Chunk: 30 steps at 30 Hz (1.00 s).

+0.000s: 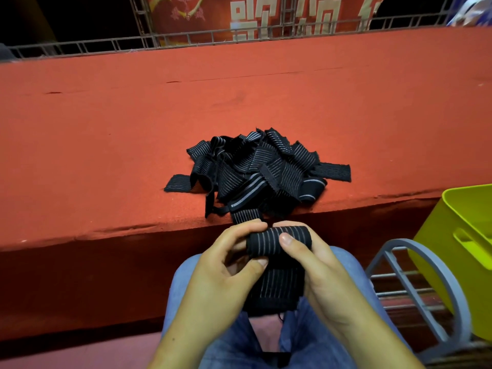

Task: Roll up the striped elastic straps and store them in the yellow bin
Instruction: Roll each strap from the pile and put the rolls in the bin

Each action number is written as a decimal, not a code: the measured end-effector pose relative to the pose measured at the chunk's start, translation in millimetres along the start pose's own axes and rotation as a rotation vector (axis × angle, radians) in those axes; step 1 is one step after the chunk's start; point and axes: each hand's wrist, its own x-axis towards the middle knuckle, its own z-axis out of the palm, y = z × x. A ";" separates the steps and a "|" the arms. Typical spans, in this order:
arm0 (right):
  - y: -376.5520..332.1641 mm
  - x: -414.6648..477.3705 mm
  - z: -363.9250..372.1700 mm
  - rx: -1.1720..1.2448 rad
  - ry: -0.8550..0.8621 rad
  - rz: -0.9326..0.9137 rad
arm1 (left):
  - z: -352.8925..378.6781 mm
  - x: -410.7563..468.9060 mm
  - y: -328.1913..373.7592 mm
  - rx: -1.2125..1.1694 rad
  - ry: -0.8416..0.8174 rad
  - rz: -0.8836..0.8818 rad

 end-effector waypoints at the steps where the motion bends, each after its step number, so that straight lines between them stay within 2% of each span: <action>1: 0.4 0.3 -1.1 0.001 -0.003 -0.005 | 0.0 -0.4 0.8 -0.013 -0.013 -0.015; 5: 1.1 -1.6 -3.6 0.008 -0.052 0.018 | 1.0 -0.3 1.8 -0.119 -0.011 -0.079; 16: 6.2 -1.4 -1.8 -0.057 -0.045 -0.004 | 0.8 -0.2 1.3 -0.167 0.031 -0.099; 22: 0.9 -4.7 -2.3 -0.131 0.002 -0.082 | 2.8 0.1 0.3 -0.145 0.056 -0.104; 30: 3.8 -3.6 -0.1 -0.098 -0.009 -0.051 | 2.7 -0.4 2.5 -0.125 0.077 -0.089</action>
